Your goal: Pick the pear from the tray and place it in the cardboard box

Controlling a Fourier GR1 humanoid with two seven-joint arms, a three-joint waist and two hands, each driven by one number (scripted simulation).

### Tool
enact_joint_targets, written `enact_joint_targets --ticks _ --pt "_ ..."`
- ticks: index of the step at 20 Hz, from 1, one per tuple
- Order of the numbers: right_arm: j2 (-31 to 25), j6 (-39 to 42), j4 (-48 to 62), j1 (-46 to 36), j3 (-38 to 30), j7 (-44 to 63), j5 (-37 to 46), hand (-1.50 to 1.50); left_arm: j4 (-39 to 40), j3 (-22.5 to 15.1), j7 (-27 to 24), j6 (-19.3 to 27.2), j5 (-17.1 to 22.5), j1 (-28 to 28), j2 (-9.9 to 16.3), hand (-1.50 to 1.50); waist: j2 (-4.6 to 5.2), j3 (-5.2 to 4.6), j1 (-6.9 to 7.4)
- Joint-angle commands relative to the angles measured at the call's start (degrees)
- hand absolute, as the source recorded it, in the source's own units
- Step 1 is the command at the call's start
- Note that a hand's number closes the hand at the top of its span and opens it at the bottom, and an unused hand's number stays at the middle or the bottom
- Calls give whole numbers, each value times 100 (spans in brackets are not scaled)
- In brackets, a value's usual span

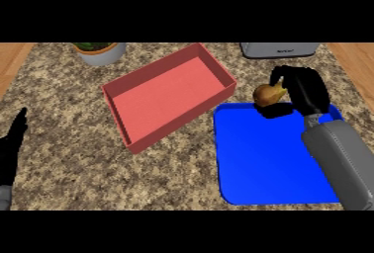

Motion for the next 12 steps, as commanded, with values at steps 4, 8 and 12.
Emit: enact_joint_targets --ticks 4,8,12 --pt "714 1068 -2061 -321 478 2038 383 150 -85 -51 -66 -175 -19 -181 -36 0 119 19 291" --pt "1110 1557 -2495 -685 272 2551 104 150 177 -117 -225 -65 -213 -290 -247 0 168 26 363" --pt "1869 1329 -1774 -1528 119 3072 310 150 110 -10 122 -347 -118 -587 -98 0 189 28 442"
